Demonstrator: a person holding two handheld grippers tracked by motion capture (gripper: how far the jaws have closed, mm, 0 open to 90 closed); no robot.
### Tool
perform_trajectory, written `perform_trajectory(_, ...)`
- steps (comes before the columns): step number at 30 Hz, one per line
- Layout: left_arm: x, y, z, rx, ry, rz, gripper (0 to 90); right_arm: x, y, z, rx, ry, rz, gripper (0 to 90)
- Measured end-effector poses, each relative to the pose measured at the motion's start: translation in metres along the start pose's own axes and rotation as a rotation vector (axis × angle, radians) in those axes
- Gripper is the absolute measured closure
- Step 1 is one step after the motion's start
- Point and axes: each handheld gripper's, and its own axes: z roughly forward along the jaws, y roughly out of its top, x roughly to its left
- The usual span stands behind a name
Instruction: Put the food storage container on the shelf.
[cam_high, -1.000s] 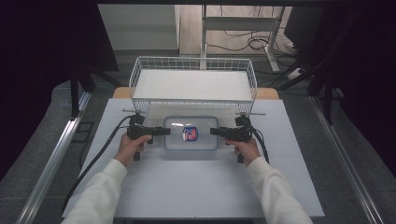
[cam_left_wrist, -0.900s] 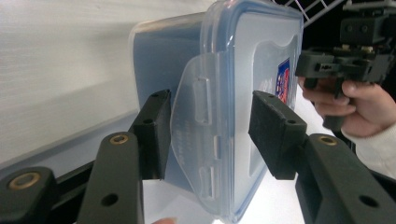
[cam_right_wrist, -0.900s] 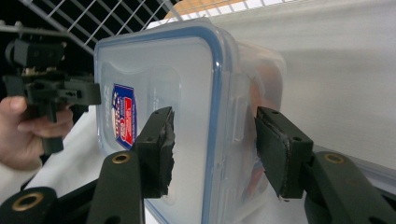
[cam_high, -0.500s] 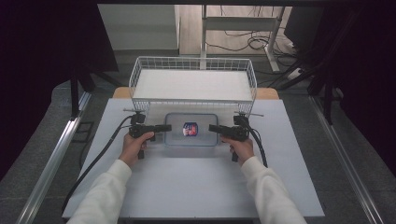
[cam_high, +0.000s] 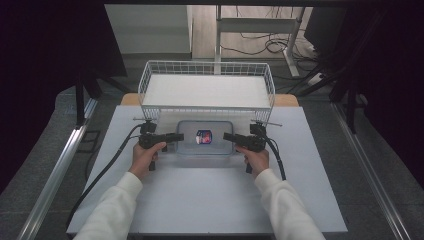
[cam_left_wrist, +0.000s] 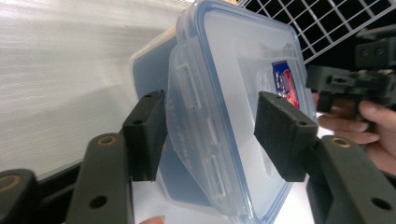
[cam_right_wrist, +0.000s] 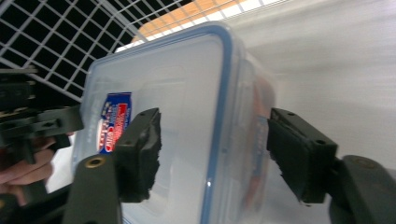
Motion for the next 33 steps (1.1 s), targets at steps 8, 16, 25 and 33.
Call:
perform_trajectory(8,-0.028,-0.018,-0.033,0.006,0.065,0.150,33.8,0.025,-0.016,-0.044,-0.029,-0.091,-0.247,28.8)
perform_trajectory(16,-0.059,-0.049,-0.055,0.045,0.050,0.222,30.9,0.047,-0.043,-0.072,-0.004,-0.105,-0.460,45.8)
perform_trajectory(25,-0.089,-0.087,-0.073,0.125,0.100,0.311,29.3,0.066,-0.073,-0.039,0.152,-0.058,-0.631,83.7)
perform_trajectory(33,-0.098,-0.110,-0.075,0.177,0.132,0.350,29.1,0.080,-0.075,-0.001,0.206,-0.069,-0.675,88.9)
